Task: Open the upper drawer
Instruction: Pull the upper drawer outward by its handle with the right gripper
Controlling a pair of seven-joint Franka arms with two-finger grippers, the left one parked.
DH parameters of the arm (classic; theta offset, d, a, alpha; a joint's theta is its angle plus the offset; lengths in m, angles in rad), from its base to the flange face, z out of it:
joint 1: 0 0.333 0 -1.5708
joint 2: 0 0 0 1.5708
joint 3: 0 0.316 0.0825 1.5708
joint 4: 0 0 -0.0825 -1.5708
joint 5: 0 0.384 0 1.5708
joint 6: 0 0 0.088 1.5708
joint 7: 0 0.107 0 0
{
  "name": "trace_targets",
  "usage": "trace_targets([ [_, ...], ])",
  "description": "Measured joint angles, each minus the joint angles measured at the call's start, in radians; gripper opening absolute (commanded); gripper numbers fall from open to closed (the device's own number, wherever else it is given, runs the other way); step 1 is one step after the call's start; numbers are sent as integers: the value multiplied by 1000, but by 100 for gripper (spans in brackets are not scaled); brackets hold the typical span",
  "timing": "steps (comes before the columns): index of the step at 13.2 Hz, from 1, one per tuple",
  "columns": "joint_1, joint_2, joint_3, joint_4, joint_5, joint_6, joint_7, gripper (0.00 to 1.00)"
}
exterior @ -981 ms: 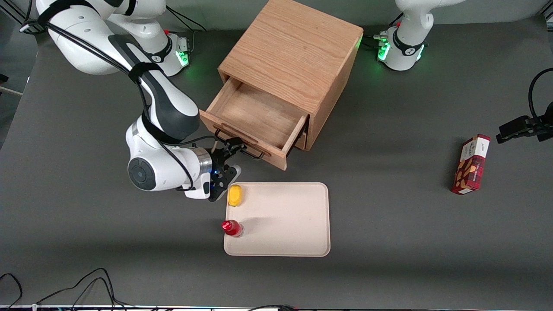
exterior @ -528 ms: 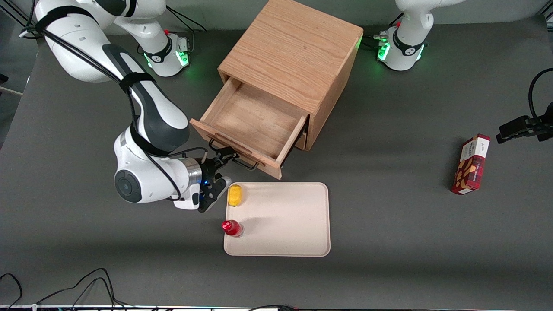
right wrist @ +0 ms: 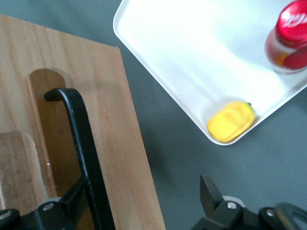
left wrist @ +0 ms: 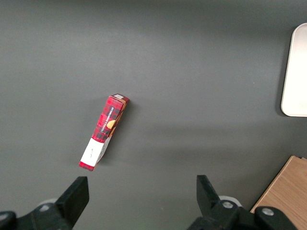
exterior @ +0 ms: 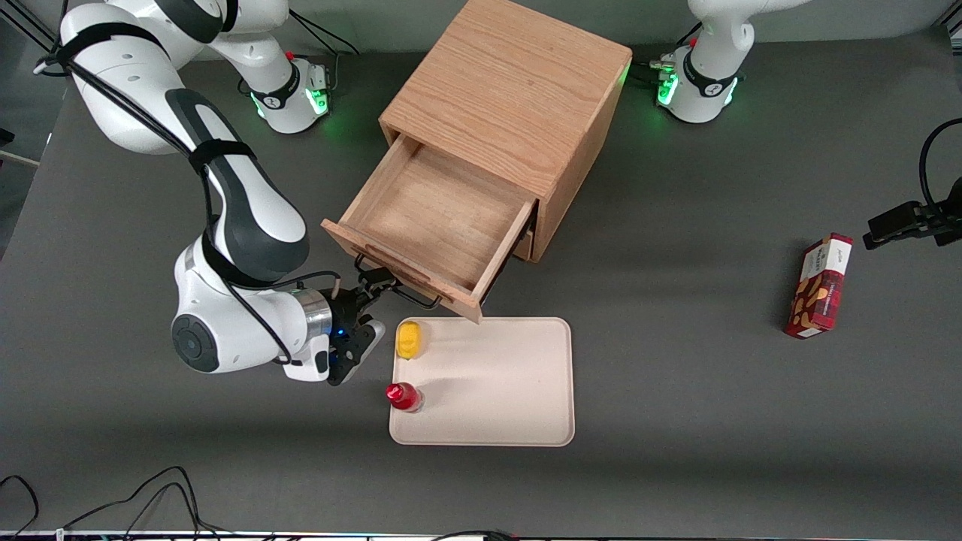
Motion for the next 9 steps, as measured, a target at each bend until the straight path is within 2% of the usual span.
trace_targets([
  [9, 3, 54, 1, 92, 0, -20, -148, 100],
])
